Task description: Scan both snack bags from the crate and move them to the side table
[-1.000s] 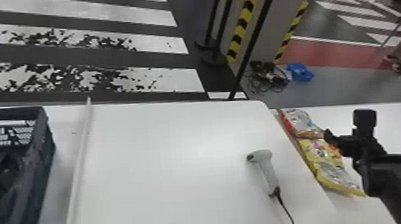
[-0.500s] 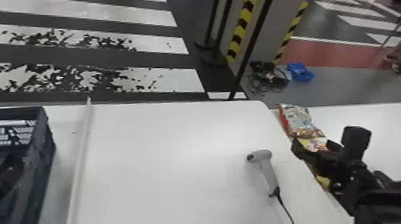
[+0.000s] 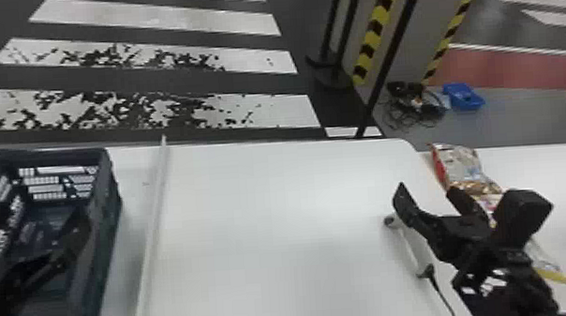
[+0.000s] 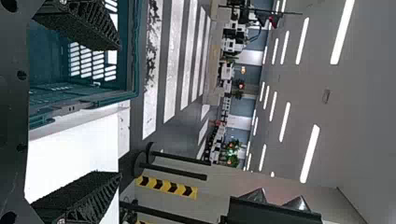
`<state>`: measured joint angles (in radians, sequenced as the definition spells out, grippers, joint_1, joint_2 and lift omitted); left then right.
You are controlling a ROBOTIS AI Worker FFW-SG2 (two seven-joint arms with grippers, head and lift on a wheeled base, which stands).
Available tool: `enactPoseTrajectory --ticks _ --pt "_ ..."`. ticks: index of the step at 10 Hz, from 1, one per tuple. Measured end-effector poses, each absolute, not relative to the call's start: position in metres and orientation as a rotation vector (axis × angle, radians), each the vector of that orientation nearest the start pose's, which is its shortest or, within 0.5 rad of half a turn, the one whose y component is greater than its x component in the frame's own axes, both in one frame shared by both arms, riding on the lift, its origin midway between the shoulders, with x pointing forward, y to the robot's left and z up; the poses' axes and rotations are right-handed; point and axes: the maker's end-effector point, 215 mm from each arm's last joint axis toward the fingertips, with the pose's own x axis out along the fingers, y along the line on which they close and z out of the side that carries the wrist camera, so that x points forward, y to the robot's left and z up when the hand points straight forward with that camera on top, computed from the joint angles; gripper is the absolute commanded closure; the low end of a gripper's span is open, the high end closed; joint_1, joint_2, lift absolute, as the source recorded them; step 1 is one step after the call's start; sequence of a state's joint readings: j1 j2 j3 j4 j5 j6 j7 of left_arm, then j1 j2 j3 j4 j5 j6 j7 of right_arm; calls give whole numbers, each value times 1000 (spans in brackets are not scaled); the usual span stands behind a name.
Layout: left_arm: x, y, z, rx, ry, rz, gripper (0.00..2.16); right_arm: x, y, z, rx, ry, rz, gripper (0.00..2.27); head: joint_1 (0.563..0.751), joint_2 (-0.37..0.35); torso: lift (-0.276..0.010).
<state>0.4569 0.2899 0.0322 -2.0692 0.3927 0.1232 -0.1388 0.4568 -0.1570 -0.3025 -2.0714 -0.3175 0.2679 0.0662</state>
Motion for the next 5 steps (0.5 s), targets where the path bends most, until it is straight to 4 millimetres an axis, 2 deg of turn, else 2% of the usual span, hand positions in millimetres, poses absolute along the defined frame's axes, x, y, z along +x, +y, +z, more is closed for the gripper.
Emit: enactPoseTrajectory --ticks 2,3,4,5 --pt "447 227 -326 -115 90 -253 39 437 -305 -330 47 88 -27 80 695 -111 -95" --pt "439 225 -324 -113 91 -251 39 429 -276 -325 34 72 1 83 695 -72 -95" --pt "430 224 -322 -109 93 -251 39 421 -253 -321 20 63 21 83 695 -41 -95" --pt "420 223 -321 -105 98 -252 39 412 -239 -319 13 57 33 83 695 -29 -95"
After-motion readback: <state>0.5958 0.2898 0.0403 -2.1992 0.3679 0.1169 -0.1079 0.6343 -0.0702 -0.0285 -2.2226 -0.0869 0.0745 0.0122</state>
